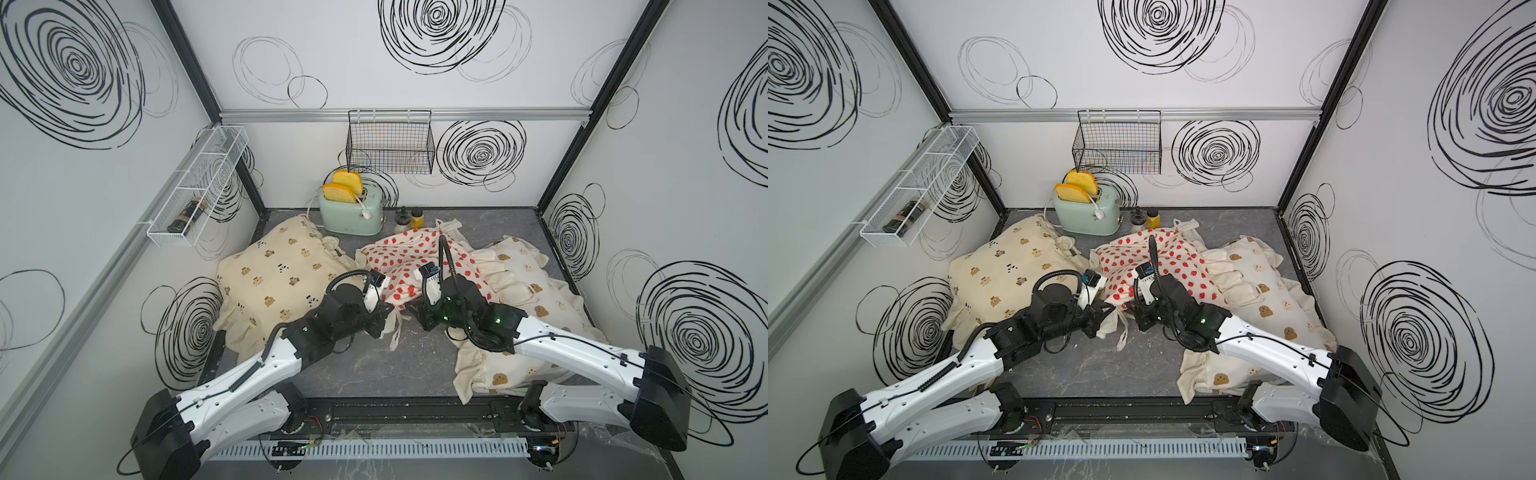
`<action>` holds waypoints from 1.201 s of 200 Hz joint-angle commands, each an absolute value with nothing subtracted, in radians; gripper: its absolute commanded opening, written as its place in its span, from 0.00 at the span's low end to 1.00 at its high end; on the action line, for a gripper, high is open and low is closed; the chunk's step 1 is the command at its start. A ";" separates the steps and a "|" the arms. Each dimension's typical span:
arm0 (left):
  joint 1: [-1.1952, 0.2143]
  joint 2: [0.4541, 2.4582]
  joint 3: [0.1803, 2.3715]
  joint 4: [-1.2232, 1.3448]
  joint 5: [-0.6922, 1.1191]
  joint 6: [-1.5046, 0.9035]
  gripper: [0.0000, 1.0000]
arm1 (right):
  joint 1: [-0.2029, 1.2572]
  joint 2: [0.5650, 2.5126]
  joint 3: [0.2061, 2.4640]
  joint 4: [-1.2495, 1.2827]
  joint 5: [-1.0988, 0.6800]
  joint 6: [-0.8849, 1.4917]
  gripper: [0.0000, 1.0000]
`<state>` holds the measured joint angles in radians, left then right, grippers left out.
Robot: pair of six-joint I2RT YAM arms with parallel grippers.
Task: Zip up pillowcases
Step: Zip the zipper on the pillowcase.
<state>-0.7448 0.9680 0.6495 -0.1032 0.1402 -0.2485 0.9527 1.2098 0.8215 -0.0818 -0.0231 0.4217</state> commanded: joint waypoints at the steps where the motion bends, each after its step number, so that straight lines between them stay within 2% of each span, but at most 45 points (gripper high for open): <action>1: -0.741 0.959 0.689 -0.051 0.171 -0.254 0.00 | 0.949 1.215 0.830 -0.043 -0.007 0.416 0.22; 49: -0.741 0.962 0.689 -0.050 0.178 -0.254 0.00 | 0.947 1.239 0.849 -0.024 0.007 0.410 0.19; 122: -0.741 0.950 0.690 -0.059 0.164 -0.256 0.00 | 0.945 1.220 0.841 -0.031 0.026 0.412 0.00; 190: -0.723 0.933 0.690 -0.080 0.101 -0.288 0.00 | 0.941 1.159 0.837 -0.169 -0.005 0.474 0.00; 240: -0.707 0.902 0.666 -0.081 0.160 -0.271 0.00 | 0.912 1.115 0.844 -0.268 -0.013 0.515 0.00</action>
